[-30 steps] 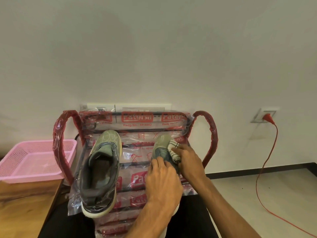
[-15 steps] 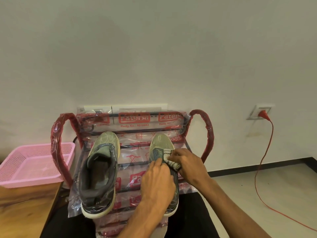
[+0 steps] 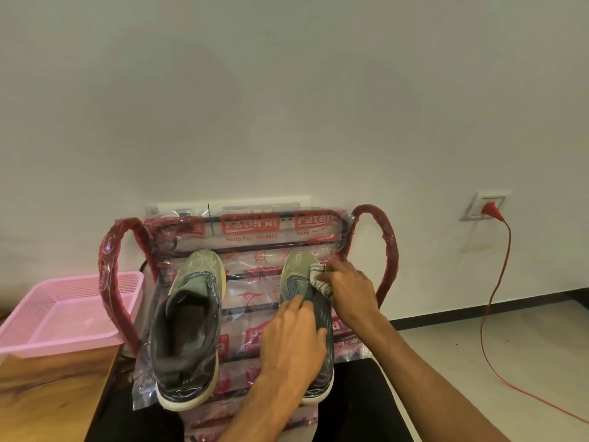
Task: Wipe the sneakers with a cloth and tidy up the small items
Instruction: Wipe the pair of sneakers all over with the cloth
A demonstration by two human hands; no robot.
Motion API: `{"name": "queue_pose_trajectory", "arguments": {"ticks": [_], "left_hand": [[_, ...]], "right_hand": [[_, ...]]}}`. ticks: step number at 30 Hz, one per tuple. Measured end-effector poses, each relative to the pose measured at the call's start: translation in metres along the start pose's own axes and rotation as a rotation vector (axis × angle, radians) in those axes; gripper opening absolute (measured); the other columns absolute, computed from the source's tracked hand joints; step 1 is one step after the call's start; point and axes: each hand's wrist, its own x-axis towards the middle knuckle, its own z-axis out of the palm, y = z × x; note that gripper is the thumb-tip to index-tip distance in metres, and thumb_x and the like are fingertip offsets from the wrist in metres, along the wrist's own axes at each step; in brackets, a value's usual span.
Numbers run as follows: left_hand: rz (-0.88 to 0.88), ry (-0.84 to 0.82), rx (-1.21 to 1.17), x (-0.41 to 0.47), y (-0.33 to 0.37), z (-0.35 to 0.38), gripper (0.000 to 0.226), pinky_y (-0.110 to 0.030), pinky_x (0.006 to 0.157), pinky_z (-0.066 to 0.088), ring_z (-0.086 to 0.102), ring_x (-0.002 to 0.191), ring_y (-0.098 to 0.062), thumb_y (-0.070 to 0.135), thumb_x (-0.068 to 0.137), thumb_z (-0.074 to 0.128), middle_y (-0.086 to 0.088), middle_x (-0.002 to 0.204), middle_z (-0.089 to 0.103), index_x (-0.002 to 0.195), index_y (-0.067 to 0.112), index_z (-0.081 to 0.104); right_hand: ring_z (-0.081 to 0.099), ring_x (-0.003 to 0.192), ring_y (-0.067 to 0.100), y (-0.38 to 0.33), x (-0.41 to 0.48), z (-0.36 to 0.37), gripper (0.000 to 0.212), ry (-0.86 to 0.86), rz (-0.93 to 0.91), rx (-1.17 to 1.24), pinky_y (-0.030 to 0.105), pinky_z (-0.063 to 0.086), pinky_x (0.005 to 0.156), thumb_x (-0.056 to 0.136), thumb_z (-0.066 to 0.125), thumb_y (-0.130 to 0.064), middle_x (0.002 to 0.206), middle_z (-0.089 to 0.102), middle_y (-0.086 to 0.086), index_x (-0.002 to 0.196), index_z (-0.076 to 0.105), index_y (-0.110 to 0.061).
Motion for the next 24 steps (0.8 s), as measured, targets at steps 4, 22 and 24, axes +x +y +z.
{"name": "queue_pose_trajectory", "arguments": {"ticks": [4,22,24], "left_hand": [[0.020,-0.026,0.041,0.003,0.001,0.001,0.049,-0.031,0.102,0.041,0.047,0.129,-0.017,0.043,0.094,0.056,0.000,0.140,0.050,0.136,0.019,0.048],[-0.029,-0.116,0.053,0.009,0.004,-0.003,0.036,-0.034,0.095,0.044,0.053,0.119,-0.023,0.034,0.097,0.056,-0.007,0.129,0.056,0.125,0.014,0.052],[-0.035,-0.126,0.055,0.009,0.006,-0.002,0.036,-0.034,0.096,0.043,0.053,0.120,-0.023,0.033,0.097,0.056,-0.008,0.130,0.056,0.126,0.012,0.051]], "right_hand": [[0.050,0.117,0.019,-0.009,0.009,0.003,0.042,0.066,0.111,0.090,0.034,0.046,0.094,0.088,0.066,-0.010,0.128,0.056,-0.002,0.126,0.063,-0.027],[0.046,0.116,0.022,-0.023,0.038,-0.011,0.040,-0.150,-0.189,-0.161,0.037,0.045,0.094,0.086,0.067,-0.011,0.125,0.055,0.001,0.126,0.063,-0.018],[0.045,0.116,0.022,-0.025,0.040,-0.011,0.039,-0.146,-0.219,-0.196,0.037,0.045,0.095,0.087,0.068,-0.013,0.125,0.054,0.001,0.125,0.063,-0.016]]}}
